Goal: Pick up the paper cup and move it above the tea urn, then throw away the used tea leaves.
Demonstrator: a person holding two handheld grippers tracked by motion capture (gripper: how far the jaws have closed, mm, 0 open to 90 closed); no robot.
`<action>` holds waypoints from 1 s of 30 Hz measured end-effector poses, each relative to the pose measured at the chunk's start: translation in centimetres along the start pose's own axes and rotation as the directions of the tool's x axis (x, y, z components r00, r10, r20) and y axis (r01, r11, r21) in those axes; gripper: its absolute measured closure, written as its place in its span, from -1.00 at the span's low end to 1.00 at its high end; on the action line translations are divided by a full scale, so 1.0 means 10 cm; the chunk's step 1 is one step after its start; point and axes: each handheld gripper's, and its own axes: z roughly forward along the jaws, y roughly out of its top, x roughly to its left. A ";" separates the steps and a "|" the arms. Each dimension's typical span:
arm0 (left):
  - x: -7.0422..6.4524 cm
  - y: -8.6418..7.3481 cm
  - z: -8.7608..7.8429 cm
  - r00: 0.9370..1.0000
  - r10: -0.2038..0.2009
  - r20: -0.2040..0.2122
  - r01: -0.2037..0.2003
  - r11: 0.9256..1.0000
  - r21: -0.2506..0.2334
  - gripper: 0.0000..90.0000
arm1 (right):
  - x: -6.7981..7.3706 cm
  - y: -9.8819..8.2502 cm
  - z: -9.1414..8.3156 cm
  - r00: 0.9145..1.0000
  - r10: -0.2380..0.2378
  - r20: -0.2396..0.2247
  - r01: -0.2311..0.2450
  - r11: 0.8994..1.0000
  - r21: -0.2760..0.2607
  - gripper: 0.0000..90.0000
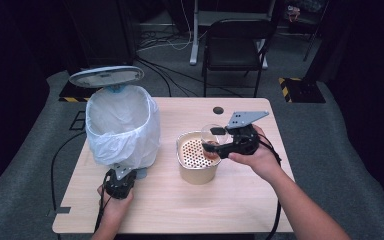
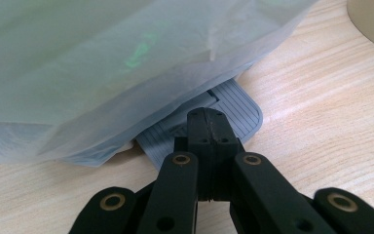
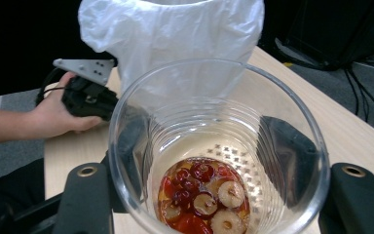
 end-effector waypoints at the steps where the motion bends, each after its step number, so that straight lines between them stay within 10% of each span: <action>1: 0.00 0.00 0.00 1.000 0.002 -0.001 -0.002 1.000 -0.001 1.00 | -0.02 0.01 0.01 1.000 0.008 0.001 -0.008 1.000 -0.001 -0.16; 30: 0.00 0.00 0.00 1.000 -0.002 0.007 0.002 1.000 0.003 1.00 | -0.70 0.02 0.26 0.998 0.016 0.054 -0.016 1.000 -0.003 -0.15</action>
